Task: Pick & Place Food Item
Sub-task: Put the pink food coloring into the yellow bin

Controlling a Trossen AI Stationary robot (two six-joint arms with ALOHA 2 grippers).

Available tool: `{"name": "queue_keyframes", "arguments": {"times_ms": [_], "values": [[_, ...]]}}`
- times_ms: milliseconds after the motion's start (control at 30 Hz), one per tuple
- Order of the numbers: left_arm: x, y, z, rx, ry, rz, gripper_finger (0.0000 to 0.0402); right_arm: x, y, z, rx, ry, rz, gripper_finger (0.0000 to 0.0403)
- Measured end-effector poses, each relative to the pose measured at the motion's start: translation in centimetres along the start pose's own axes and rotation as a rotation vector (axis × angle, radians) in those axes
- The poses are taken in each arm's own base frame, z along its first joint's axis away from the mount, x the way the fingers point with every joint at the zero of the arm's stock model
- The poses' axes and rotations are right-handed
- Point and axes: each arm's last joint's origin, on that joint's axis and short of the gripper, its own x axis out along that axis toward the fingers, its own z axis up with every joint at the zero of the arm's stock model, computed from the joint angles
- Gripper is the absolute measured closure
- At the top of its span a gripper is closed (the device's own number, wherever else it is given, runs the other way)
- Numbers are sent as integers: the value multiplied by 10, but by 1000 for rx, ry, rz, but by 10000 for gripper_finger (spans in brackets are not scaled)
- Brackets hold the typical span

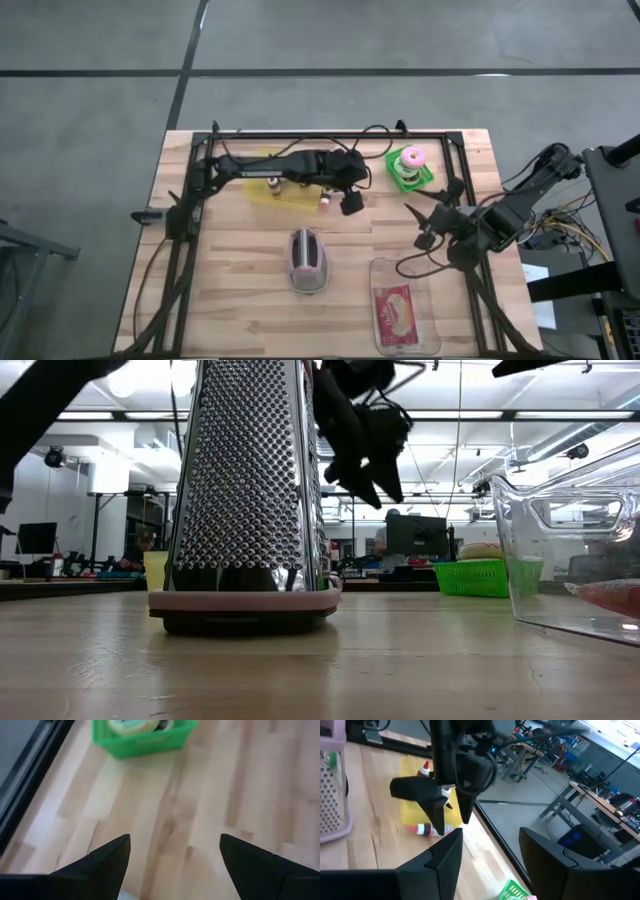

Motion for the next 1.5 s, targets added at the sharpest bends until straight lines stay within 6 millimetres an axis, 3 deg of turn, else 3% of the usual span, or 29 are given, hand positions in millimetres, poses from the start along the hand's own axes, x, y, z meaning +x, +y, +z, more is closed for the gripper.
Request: {"name": "queue_keyframes", "arguments": {"times_ms": [300, 567, 967, 1500], "values": [[26, -7, -7, -61, 90, 159, 90, -3, -11, -2, 0, 16, 29, 211], [25, -4, -19, -100, 186, 262, 90, -7, -22, -2, 14, 13, 56, 211], [54, -6, -34, -185, 259, 276, 90, -10, -31, 4, 32, -2, 64, 211], [60, 2, -51, -254, 347, 374, 90, -14, -38, 18, 44, -24, 75, 211]]}}
